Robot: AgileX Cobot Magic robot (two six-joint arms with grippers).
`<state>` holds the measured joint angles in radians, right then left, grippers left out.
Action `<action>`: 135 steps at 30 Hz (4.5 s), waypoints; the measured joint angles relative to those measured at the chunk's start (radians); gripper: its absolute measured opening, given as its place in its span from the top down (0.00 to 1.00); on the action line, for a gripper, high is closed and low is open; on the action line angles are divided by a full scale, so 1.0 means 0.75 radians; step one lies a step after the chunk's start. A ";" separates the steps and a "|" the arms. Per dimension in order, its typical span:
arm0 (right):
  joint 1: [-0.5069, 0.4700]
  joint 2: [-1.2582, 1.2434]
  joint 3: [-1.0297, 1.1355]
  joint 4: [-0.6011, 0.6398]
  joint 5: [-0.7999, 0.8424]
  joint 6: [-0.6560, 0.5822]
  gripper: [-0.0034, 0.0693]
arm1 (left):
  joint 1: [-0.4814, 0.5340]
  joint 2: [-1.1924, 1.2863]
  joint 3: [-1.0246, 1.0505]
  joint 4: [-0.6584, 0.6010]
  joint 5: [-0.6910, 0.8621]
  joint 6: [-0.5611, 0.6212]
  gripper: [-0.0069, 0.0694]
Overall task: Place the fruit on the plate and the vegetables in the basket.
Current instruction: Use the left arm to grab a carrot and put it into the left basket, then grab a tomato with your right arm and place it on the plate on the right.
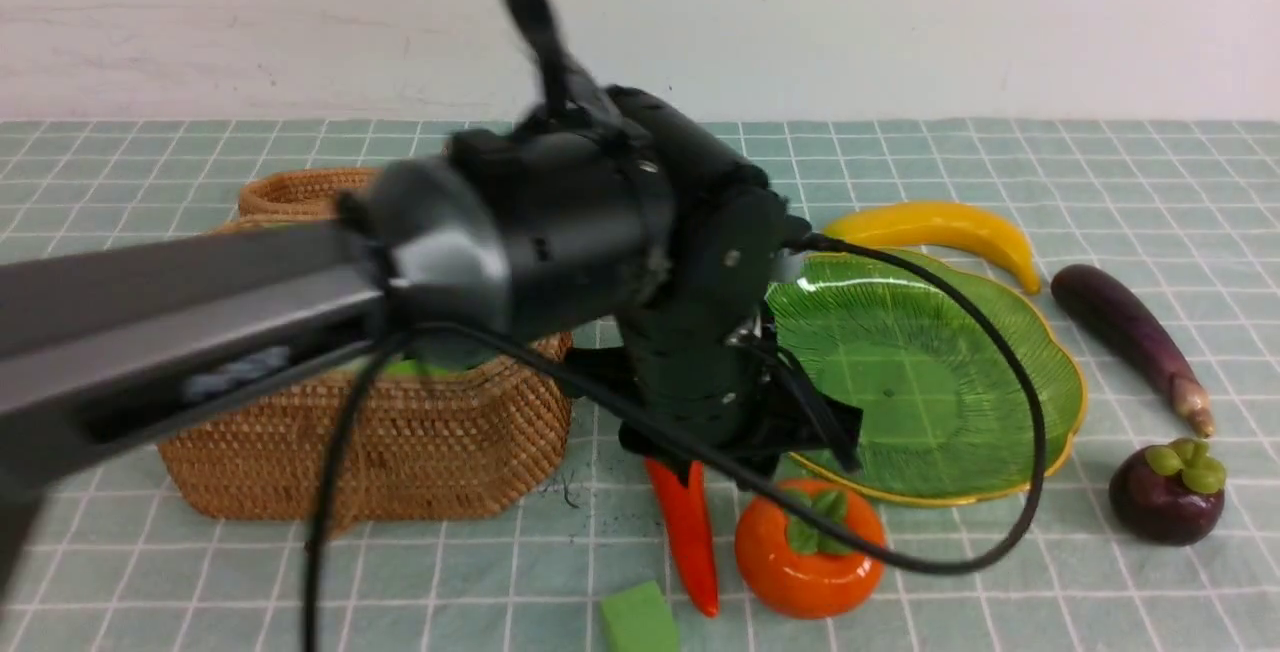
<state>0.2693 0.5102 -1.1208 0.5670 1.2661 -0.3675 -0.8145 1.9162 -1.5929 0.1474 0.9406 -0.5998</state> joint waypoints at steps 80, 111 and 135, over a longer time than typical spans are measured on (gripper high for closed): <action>0.000 -0.067 0.000 -0.111 -0.241 -0.031 0.77 | 0.585 -0.235 0.037 0.289 0.211 1.502 0.13; 0.231 0.913 0.000 -0.212 -0.166 0.363 0.84 | 0.081 -2.038 1.421 -0.296 -0.520 0.564 0.93; 0.254 1.562 0.104 -0.381 -0.782 0.913 0.18 | 0.081 -2.256 1.555 -0.382 -0.614 0.697 0.93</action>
<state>0.4599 1.6816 -1.0430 0.2815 0.6795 0.3170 -0.7541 0.2240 -0.4270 -0.1392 0.4798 -0.0771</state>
